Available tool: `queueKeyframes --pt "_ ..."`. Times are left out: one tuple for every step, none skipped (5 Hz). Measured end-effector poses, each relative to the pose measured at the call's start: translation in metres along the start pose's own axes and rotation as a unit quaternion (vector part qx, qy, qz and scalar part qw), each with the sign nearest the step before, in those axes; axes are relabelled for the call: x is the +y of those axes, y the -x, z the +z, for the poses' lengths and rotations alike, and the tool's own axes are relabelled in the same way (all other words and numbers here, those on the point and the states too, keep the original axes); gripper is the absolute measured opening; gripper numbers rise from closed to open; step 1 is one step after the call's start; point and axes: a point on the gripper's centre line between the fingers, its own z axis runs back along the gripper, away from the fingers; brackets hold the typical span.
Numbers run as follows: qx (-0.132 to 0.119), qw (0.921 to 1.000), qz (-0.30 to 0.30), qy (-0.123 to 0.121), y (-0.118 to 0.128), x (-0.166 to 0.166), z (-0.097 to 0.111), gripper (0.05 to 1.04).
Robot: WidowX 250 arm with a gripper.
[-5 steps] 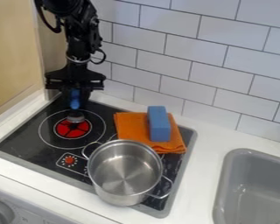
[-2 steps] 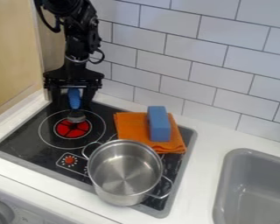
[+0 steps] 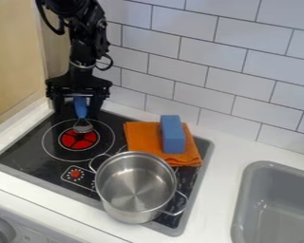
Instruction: Move the blue spoon to the right burner
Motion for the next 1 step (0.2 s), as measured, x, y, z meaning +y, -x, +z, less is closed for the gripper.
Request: queueKeyframes --pt "-0.016 0.9998 0.006 0.002 -0.0012 0.0035 0.0123 1.000"
